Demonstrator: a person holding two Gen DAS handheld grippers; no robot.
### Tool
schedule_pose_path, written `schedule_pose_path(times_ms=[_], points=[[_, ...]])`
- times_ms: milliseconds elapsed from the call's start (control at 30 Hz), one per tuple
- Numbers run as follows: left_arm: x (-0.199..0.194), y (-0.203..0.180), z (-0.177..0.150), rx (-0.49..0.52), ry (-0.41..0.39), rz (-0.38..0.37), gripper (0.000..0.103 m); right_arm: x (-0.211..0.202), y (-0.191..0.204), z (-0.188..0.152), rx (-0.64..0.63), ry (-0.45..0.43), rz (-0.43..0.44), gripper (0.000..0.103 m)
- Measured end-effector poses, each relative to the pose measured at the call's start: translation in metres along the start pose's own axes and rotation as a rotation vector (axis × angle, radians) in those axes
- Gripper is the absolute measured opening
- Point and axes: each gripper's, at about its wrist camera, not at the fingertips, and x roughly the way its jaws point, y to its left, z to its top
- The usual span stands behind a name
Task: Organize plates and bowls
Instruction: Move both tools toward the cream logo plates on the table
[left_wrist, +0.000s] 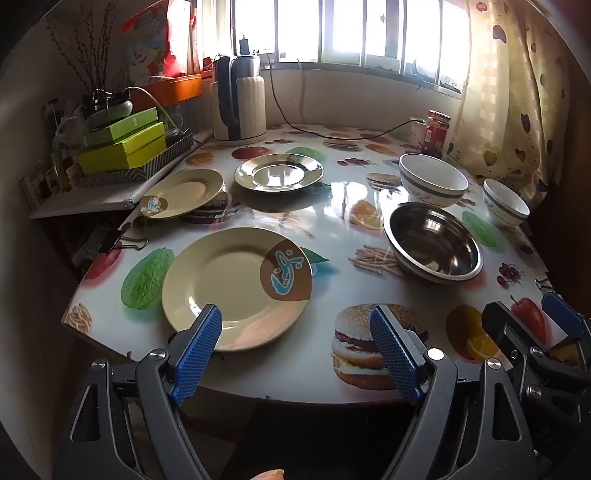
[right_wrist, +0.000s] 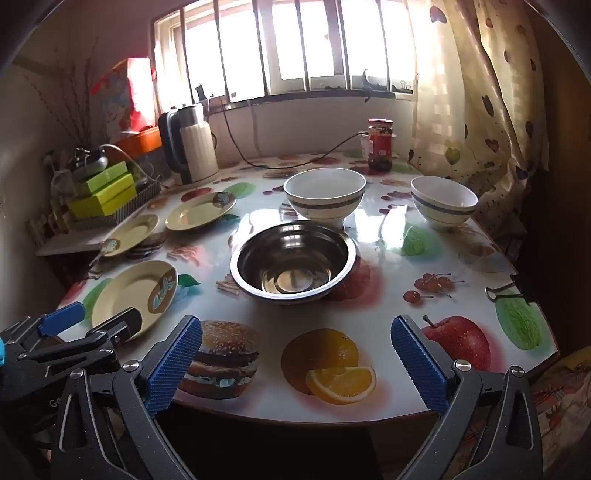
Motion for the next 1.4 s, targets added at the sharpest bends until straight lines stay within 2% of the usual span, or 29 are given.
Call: schedule_pose_path(times_ms=[233, 433, 533, 833, 1133, 1400], points=[[0.001, 0.005, 0.002, -0.013, 0.006, 0.000, 0.083, 0.001, -0.003, 0.003, 0.005, -0.014, -0.002, 0.103], [0.006, -0.007, 0.008, 0.032, -0.001, 0.024, 0.083, 0.004, -0.002, 0.009, -0.020, -0.028, 0.017, 0.103], [0.004, -0.003, 0.011, 0.021, -0.008, 0.008, 0.083, 0.005, -0.002, 0.009, -0.029, -0.035, 0.030, 0.103], [0.001, 0.004, 0.014, -0.013, -0.028, 0.030, 0.083, 0.004, -0.005, 0.012, -0.045, -0.079, 0.080, 0.103], [0.005, 0.005, 0.012, -0.022, -0.015, 0.021, 0.083, 0.009, -0.004, 0.010, -0.024, -0.038, 0.101, 0.103], [0.007, 0.006, 0.011, -0.026, -0.007, 0.015, 0.083, 0.010, -0.005, 0.009, -0.011, -0.028, 0.082, 0.103]])
